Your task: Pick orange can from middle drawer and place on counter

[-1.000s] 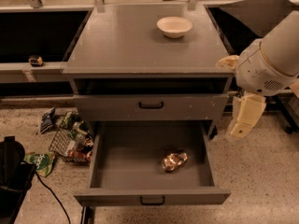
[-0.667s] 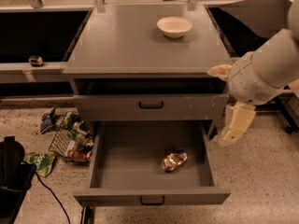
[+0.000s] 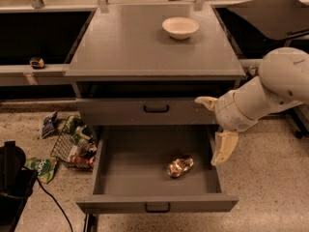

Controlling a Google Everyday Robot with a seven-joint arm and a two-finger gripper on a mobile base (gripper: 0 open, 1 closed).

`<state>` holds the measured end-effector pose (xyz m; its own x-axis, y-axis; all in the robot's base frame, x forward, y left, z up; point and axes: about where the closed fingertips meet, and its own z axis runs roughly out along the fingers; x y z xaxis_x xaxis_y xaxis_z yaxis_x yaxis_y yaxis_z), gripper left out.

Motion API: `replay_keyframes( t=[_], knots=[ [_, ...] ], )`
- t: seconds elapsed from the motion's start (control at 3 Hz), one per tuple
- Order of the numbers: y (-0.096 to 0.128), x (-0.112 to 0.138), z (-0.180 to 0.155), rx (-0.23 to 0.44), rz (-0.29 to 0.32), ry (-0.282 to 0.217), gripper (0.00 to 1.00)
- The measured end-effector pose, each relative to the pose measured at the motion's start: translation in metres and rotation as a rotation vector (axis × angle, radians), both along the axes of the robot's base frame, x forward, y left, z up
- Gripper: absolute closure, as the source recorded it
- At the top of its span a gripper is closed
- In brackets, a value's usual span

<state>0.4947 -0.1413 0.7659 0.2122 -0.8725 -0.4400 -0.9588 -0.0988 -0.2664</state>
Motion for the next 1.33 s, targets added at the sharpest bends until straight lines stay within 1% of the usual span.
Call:
replay_keyframes(
  t=[0.33, 0.67, 1.0, 1.33],
  knots=[
    [0.0, 0.0, 0.0, 0.0, 0.0, 0.0, 0.0],
    [0.005, 0.012, -0.032, 0.003, 0.071, -0.008, 0.0],
    [0.016, 0.033, -0.089, 0.02, 0.168, -0.002, 0.0],
    [0.031, 0.053, -0.155, 0.066, 0.252, 0.038, 0.0]
  ],
)
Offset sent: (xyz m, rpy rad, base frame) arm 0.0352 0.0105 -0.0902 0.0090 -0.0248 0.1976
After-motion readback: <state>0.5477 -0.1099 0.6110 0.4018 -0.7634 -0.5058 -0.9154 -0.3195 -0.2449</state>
